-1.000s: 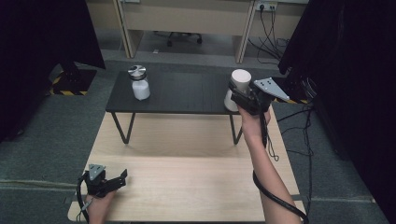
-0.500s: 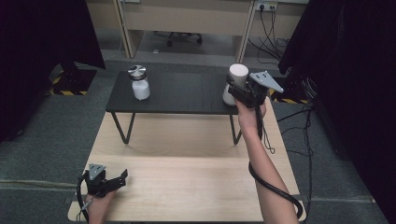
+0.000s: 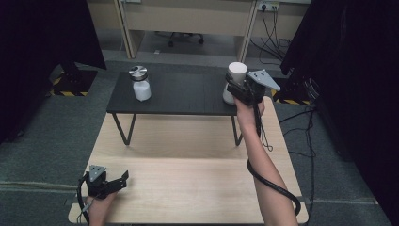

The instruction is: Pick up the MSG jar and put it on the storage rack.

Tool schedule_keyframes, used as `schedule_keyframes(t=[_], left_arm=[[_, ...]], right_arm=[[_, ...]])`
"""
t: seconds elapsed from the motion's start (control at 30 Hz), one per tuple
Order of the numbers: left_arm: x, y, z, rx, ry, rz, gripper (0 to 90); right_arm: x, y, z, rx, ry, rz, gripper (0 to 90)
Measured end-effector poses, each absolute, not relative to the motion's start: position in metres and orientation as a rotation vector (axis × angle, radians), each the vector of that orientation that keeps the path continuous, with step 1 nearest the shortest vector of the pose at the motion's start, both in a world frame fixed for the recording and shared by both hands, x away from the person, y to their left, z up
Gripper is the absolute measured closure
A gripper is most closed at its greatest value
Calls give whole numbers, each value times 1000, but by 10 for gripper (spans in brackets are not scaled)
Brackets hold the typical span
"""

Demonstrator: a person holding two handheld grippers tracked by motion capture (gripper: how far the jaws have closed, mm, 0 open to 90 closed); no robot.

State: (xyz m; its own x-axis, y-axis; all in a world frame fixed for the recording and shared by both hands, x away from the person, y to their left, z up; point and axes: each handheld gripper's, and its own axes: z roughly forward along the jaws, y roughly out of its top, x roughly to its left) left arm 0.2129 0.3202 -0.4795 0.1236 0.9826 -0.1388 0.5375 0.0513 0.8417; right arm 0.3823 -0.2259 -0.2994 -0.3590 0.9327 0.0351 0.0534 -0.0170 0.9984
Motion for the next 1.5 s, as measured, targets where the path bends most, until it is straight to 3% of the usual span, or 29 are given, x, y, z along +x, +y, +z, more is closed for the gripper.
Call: schedule_keyframes(t=[0.33, 0.47, 0.5, 0.83, 1.5], left_arm=[[213, 320, -480, 1594, 1520, 695, 0], [213, 320, -479, 1593, 1523, 697, 0], [213, 320, -479, 1594, 1524, 698, 0], [214, 314, -477, 1620, 1537, 716, 0], [209, 311, -479, 1615, 1528, 746, 0]], right_arm=[[382, -224, -297, 1081, 1506, 1464, 320], [377, -213, -296, 1057, 1483, 1374, 23], [374, -214, -297, 1037, 1488, 1381, 2], [349, -222, -307, 985, 1514, 1378, 3], [294, -249, -362, 1012, 1511, 1315, 3]])
